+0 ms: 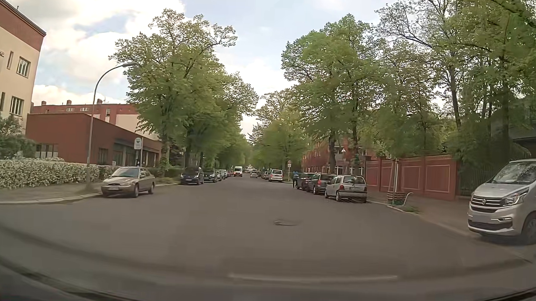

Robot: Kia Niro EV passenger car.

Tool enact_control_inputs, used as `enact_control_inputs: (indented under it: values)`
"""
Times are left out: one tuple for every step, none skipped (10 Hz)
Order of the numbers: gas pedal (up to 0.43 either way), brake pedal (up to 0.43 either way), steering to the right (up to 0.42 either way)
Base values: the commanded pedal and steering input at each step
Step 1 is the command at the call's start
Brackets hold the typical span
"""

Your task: Follow the waypoints while adhering to traffic rules and regulations

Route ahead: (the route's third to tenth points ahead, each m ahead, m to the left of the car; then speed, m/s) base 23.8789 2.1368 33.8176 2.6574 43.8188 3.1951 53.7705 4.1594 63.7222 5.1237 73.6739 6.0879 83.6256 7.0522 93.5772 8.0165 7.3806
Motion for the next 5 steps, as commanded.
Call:
enact_control_inputs:
  values:
    - [0.398, 0.018, 0.039]
    - [0.398, 0.018, 0.021]
    - [0.398, 0.018, 0.005]
    - [0.398, 0.018, 0.003]
    - [0.398, 0.018, 0.004]
